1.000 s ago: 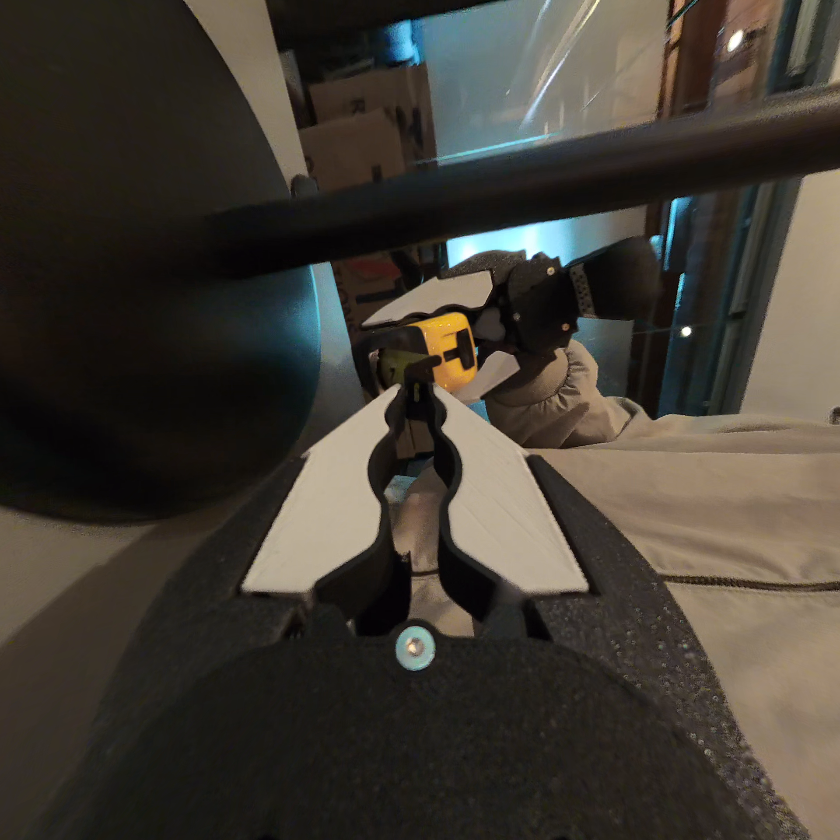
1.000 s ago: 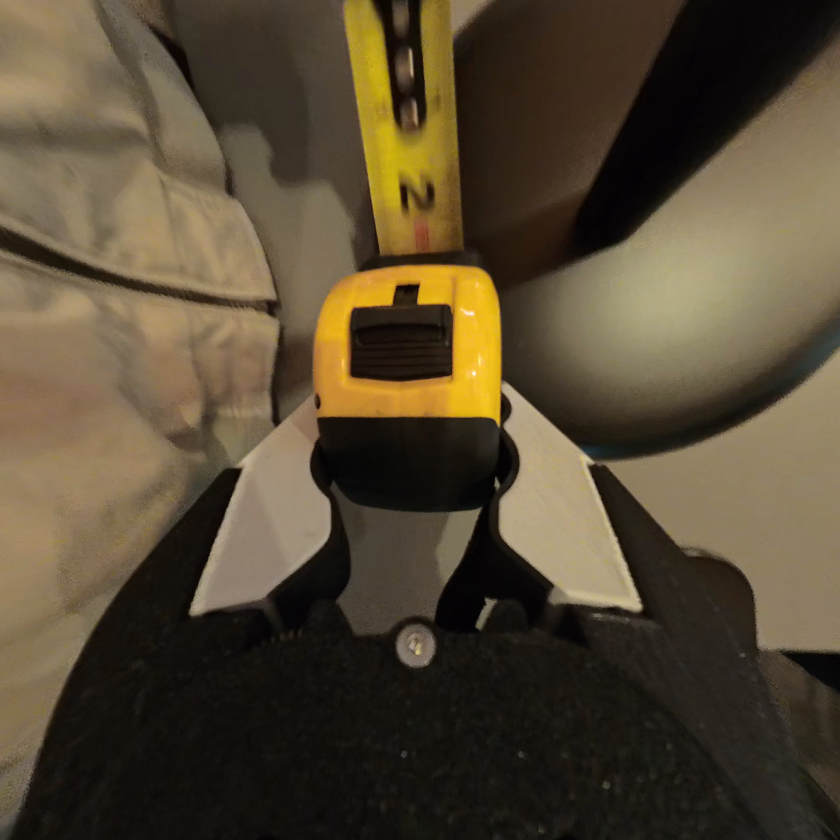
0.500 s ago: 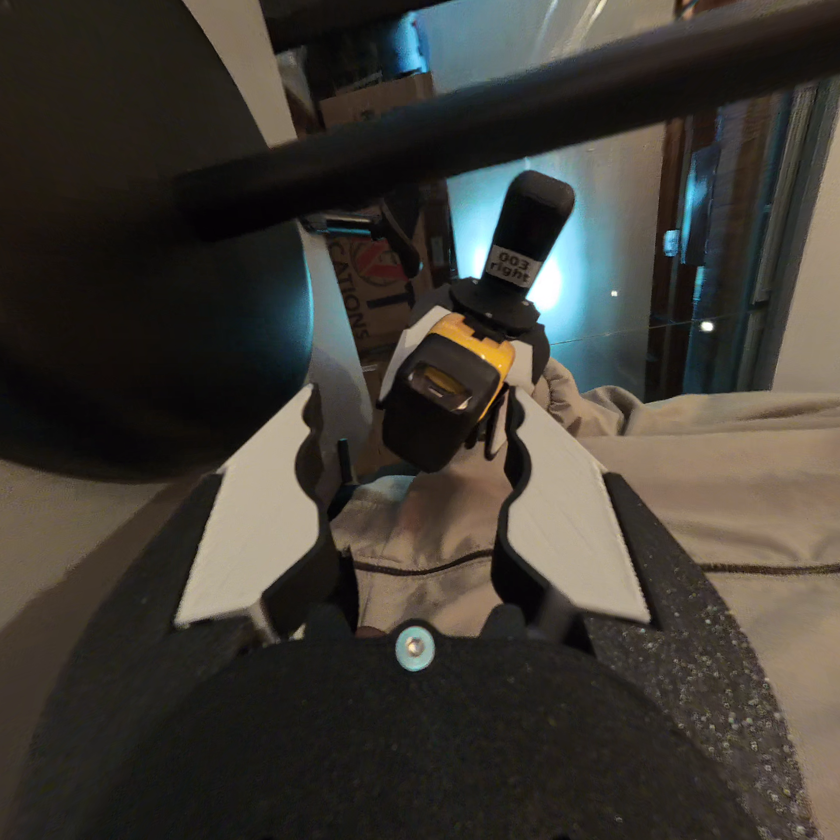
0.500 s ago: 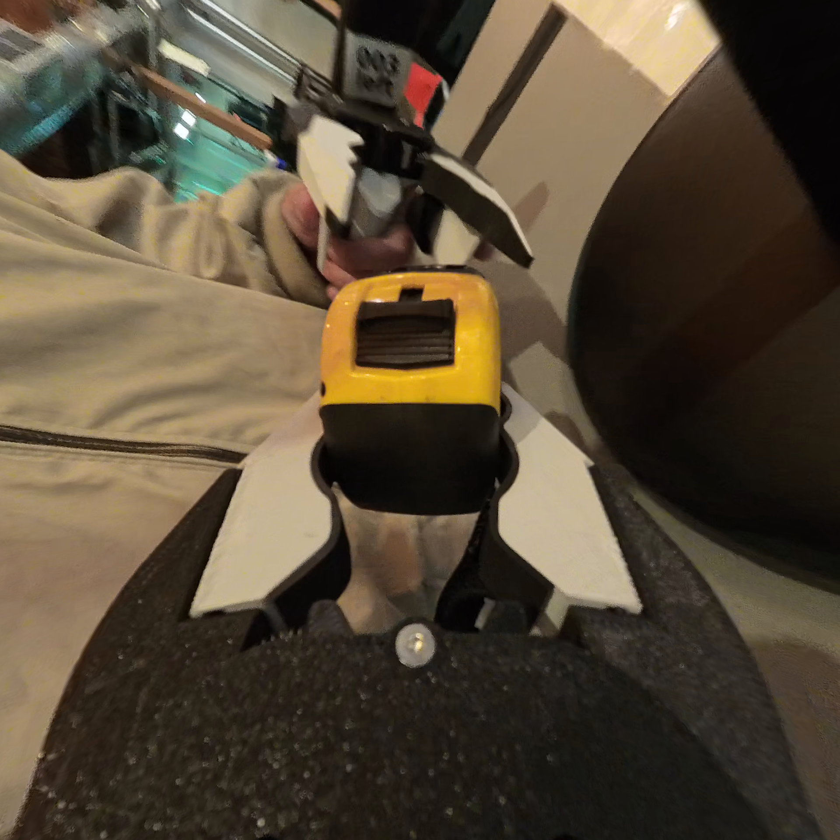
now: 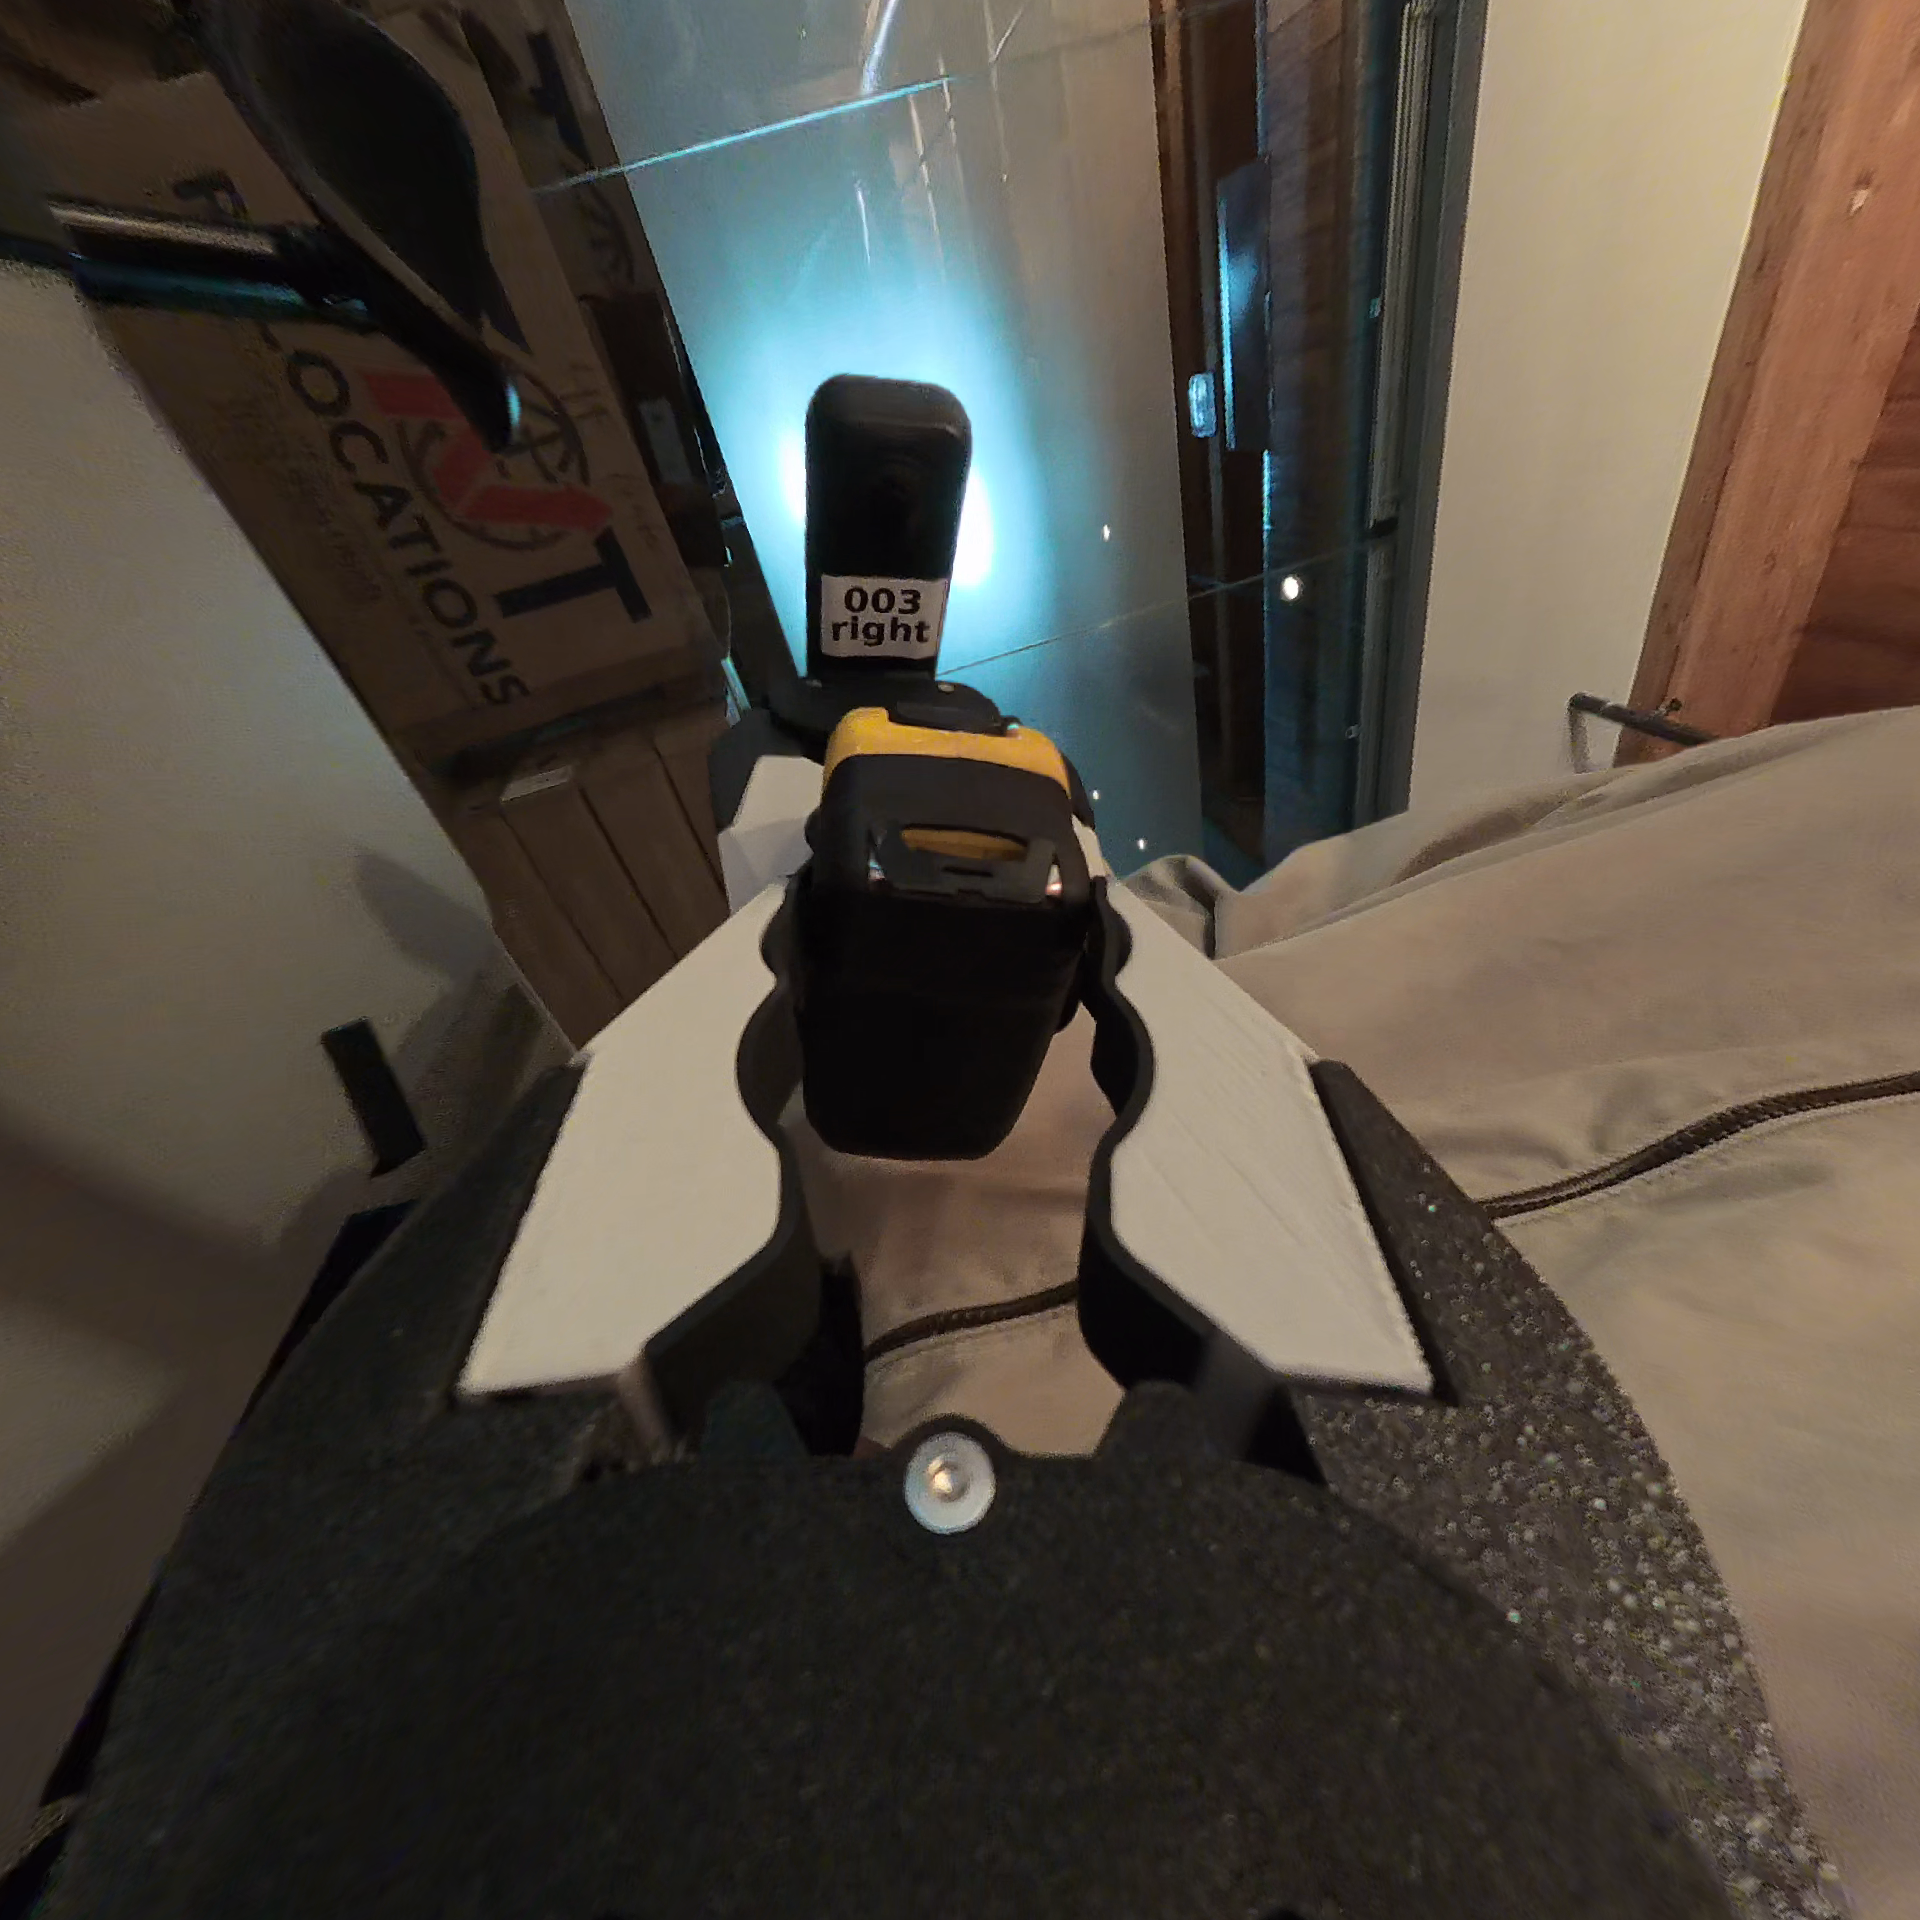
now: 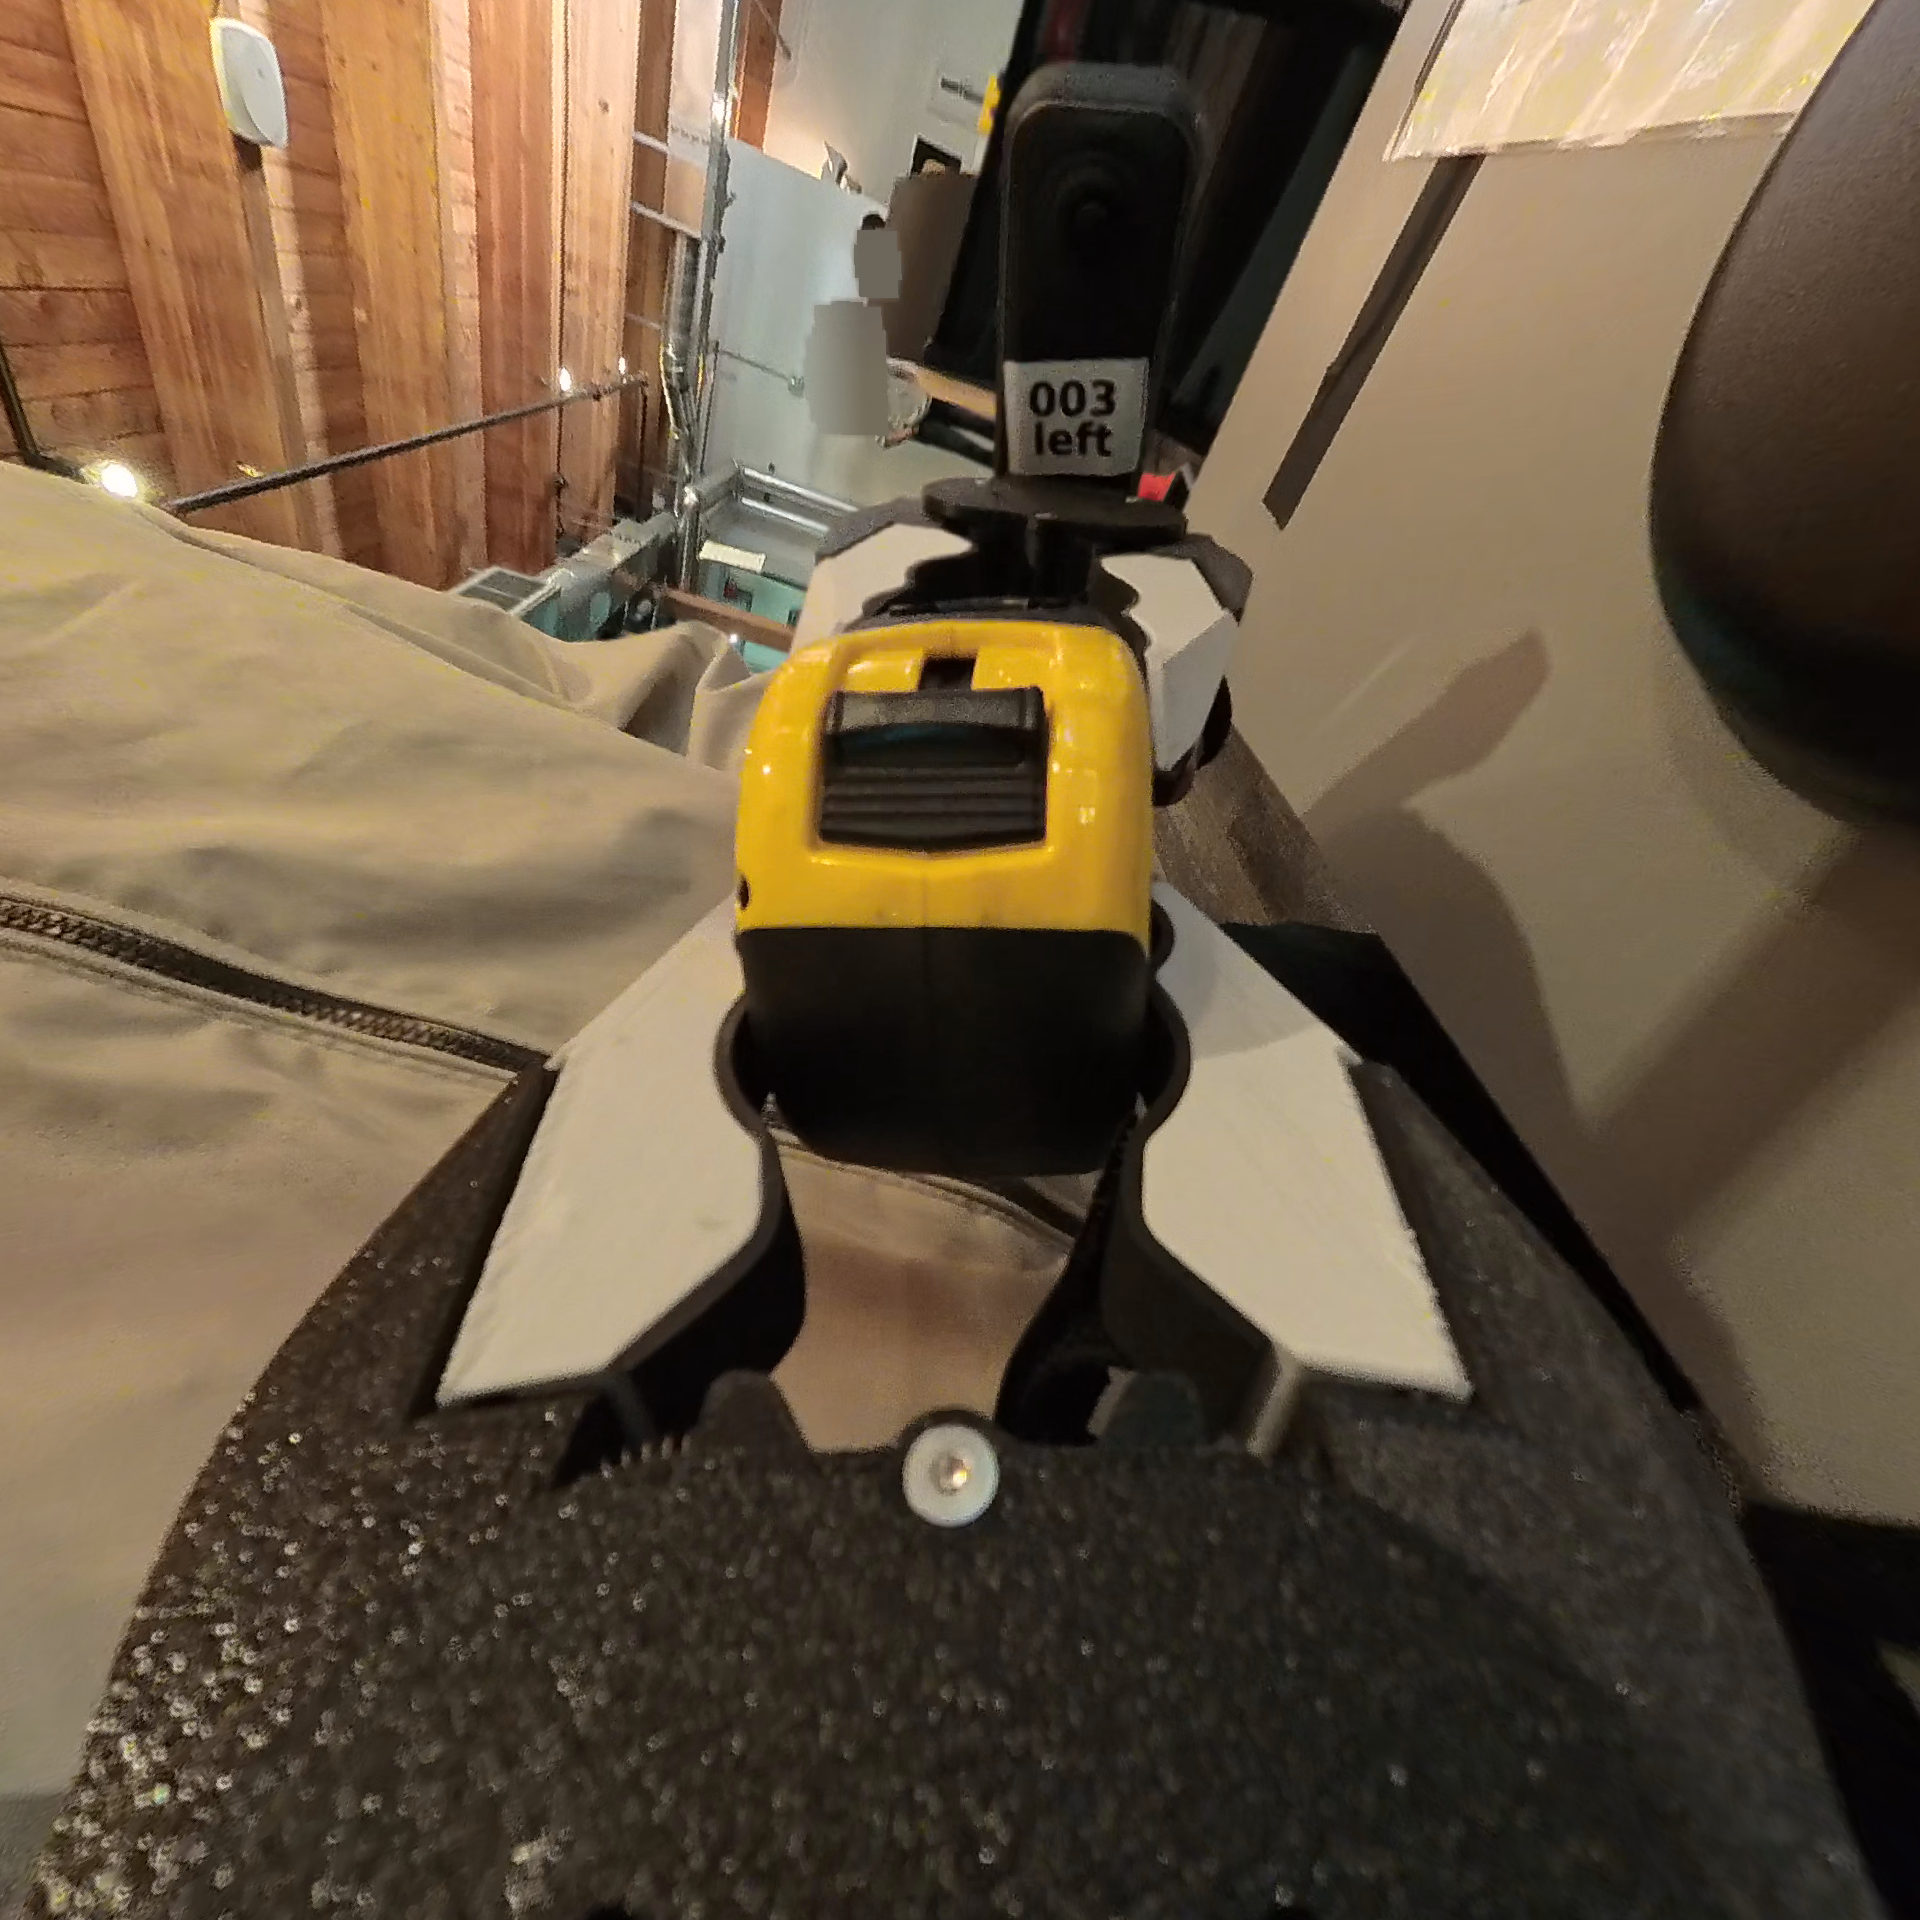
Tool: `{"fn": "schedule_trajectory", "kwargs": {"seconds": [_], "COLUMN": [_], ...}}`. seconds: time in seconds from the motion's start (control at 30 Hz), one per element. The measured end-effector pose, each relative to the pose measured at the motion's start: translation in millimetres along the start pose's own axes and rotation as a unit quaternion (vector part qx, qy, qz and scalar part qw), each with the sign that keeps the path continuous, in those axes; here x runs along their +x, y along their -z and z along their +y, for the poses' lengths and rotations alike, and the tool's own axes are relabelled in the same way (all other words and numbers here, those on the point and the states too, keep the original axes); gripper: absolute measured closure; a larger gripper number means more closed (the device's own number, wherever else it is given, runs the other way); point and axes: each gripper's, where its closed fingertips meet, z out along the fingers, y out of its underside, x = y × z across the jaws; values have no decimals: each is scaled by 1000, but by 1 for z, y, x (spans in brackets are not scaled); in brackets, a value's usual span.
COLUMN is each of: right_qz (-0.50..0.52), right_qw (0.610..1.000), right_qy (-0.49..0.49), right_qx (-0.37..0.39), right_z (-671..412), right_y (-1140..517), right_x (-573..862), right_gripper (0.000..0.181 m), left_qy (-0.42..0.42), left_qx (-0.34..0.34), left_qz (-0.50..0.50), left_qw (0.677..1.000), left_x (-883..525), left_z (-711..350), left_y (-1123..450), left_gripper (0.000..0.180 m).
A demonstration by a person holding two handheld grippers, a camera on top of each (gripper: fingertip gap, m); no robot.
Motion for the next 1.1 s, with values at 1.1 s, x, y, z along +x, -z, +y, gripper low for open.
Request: {"fn": "schedule_trajectory", "kwargs": {"seconds": [1.1], "right_qz": [166], "right_qw": [966], "right_qy": [178], "right_qx": [83], "right_z": [13], "right_y": [606], "right_x": [-131], "right_gripper": [116], "left_qy": [-170], "left_qx": [-92], "left_qz": [93], "left_qw": [977], "left_x": [44], "left_z": [-33], "left_y": [-634], "left_gripper": [127]}}
